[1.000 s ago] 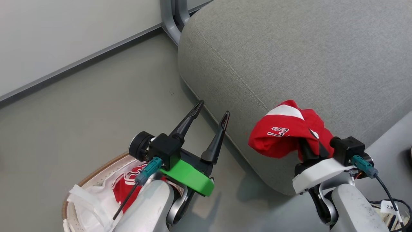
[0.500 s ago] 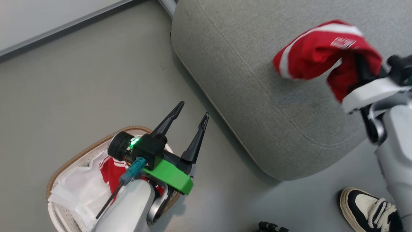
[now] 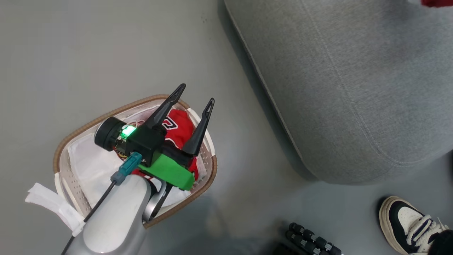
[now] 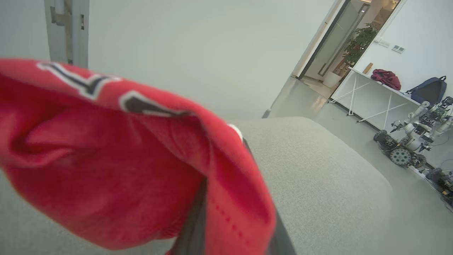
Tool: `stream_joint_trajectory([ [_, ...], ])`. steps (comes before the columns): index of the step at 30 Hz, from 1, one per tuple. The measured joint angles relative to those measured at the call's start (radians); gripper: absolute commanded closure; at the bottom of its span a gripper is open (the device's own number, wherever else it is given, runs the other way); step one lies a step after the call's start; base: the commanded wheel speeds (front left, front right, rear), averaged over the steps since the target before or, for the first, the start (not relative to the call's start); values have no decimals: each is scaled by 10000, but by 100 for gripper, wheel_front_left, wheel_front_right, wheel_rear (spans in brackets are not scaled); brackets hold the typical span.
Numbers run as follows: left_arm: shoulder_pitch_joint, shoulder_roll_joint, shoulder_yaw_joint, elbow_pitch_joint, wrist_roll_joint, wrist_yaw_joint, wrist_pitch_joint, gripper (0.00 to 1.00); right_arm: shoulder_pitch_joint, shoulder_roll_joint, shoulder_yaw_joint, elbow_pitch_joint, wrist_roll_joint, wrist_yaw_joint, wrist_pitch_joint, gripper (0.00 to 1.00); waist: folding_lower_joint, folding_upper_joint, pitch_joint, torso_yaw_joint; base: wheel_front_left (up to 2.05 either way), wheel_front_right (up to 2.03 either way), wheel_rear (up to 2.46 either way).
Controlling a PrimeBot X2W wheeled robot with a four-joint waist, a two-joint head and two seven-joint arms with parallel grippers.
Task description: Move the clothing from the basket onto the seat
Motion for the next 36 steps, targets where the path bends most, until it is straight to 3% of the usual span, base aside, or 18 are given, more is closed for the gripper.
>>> stream_joint_trajectory([
  [4, -126, 146, -100, -29, 0, 0, -2, 0, -306, -61, -1289, 50, -255, 0, 0, 100, 0, 0, 551, 351, 0, 0, 0],
  [7, -133, 180, -12, -19, -8, 0, 0, 0, -330, 209, -1670, 128, -481, 0, 0, 100, 1, 0, 883, 604, 0, 0, 0],
  [8, -135, 180, 48, -8, -13, 0, -2, 0, -336, 322, -1760, 176, -493, 0, 0, 95, 1, 0, 961, 672, 0, 0, 0],
  [9, -135, 184, 157, 33, -21, 2, -2, 0, -292, 481, -1787, 213, -568, 0, 0, 77, 1, 0, 1050, 755, 0, 0, 0],
  [10, -135, 178, 196, 69, -29, 0, 0, 0, -173, 652, -1799, 224, -629, 0, 0, 48, 1, 0, 1120, 835, 0, 0, 0],
  [11, -135, 171, 215, 98, -29, 0, 0, 0, -19, 792, -1829, 221, -648, 0, 0, 10, 1, 0, 1160, 900, 0, 0, 0],
  [12, -134, 151, 230, 144, -31, 0, 0, 0, 214, 955, -1852, 222, -683, 0, 0, 0, 1, 0, 1194, 981, 0, 0, 0],
  [19, -74, -146, 849, 366, -31, 0, 0, 0, 1849, 1747, -1751, -539, -293, 0, -2, 0, 1, 0, 909, 1253, 0, 0, 0],
  [29, 744, -476, 2027, 729, 314, 0, 0, 0, 4176, 2184, -589, -2337, 414, 0, -2, 0, 0, 0, -95, 1424, 0, 0, 0],
  [36, 1537, -1053, 3229, 844, 502, 0, -2, 0, 5242, 2535, 48, -3181, 988, 0, 0, 0, -2, 0, -915, 1749, 0, 0, 0],
])
